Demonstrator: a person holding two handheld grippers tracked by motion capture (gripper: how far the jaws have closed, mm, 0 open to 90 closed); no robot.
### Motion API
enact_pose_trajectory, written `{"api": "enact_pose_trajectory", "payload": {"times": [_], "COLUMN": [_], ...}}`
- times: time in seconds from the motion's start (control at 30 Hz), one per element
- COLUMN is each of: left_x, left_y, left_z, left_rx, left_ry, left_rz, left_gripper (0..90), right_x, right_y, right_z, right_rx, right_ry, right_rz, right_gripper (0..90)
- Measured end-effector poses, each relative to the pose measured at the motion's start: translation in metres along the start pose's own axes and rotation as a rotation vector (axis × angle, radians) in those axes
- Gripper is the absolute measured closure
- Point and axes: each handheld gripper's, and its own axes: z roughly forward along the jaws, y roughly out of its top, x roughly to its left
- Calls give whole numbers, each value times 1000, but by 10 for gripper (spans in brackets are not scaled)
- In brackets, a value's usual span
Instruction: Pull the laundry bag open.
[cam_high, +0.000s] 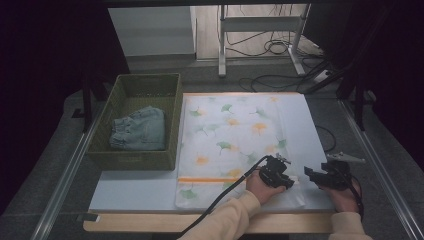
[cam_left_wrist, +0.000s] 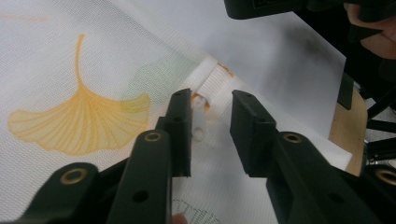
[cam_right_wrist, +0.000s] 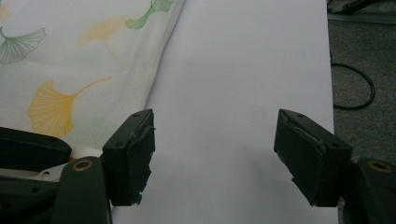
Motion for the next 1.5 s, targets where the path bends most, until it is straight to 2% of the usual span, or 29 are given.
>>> {"api": "enact_pose_trajectory", "payload": {"times": [0.1,0.4,0.7,0.83,1.07,1.5], "left_x": [1,0,3,4,7,12], "left_y": [0,-1,-1,0,1,3], "left_z": [1,1,1,0,-2,-21], "left_rx": [-3,-8,-7,-5,-4,-65], "left_ry": [7,31,18,3,1,-35], "left_rz": [-4,24,18,1,5,-18], "left_gripper": [770,841,885,897,900,900], "right_x": [0,-1,-3,-4,-3,-2], "right_y": [0,0,0,0,1,1], "right_z": [0,0,-1,-1,-2,-3], "right_rx": [-1,5,8,9,1,1], "right_ry": [-2,-4,-13,-14,-4,7], "right_rz": [3,28,35,35,37,29], "right_gripper": [293,291,291,291,289,289]}}
